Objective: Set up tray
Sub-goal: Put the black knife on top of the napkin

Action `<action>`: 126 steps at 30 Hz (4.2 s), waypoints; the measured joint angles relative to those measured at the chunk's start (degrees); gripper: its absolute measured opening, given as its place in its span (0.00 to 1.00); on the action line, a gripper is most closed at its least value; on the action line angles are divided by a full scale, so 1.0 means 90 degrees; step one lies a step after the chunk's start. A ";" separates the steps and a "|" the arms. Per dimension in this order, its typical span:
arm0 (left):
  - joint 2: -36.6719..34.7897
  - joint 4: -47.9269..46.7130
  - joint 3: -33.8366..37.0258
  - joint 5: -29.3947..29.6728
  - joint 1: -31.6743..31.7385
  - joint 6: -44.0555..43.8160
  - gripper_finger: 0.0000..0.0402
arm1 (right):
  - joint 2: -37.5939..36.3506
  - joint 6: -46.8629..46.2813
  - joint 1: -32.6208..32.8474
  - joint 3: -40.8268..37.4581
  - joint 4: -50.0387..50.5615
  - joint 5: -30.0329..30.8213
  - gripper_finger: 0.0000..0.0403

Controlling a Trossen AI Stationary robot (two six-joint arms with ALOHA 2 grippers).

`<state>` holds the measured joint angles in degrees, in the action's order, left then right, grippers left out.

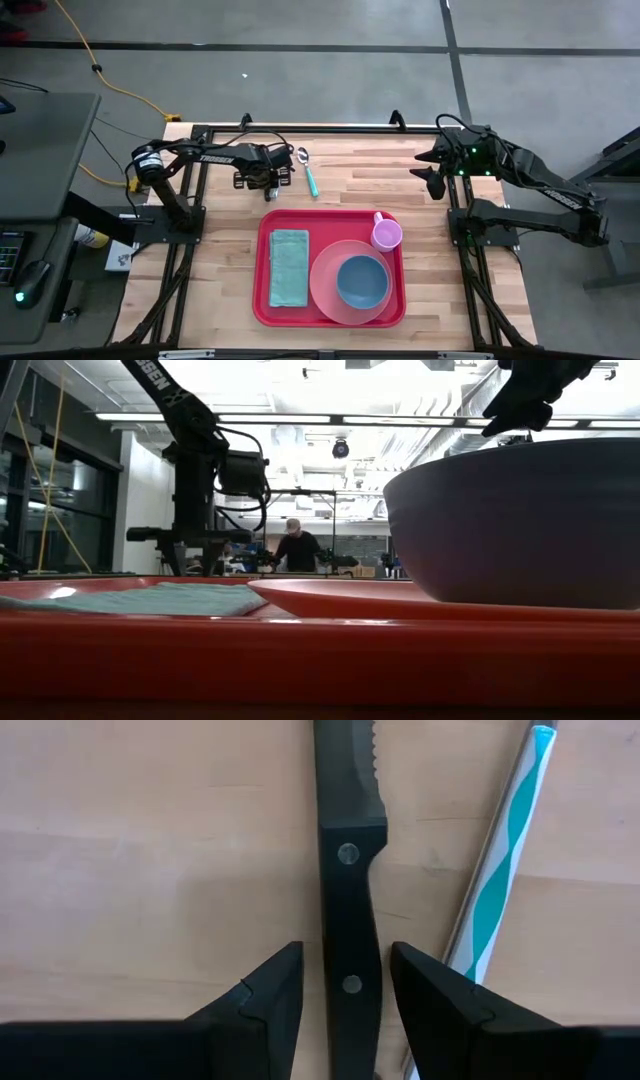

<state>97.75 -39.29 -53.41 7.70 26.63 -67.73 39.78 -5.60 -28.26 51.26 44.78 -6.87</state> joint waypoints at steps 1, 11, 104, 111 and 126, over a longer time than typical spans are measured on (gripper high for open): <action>0.0015 0.0000 0.0000 -0.0002 0.0000 0.0005 0.46 | 0.0001 -0.0024 -0.0002 0.0000 0.0031 0.0001 0.53; 0.0039 0.0011 0.0007 -0.0005 0.0000 0.0199 0.43 | -0.0004 -0.0037 0.0000 0.0001 0.0046 0.0001 0.53; -0.0984 0.0117 -0.0723 0.2001 -0.6549 -0.3282 0.16 | -0.0168 -0.0906 0.0061 0.0001 -0.1054 -0.0299 0.53; -0.0421 0.0304 -0.1084 0.1906 -0.6571 -0.3415 0.16 | -0.0254 -0.0629 0.0105 0.0001 -0.1139 -0.0357 0.53; -0.0062 -0.2047 -0.3765 0.3774 -0.6375 -0.3777 0.16 | -0.0610 0.0317 0.0146 0.0001 -0.0776 -0.1494 0.53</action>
<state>97.19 -57.71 -87.29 41.67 -30.74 -101.72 34.29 -2.74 -26.94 51.27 37.79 -20.32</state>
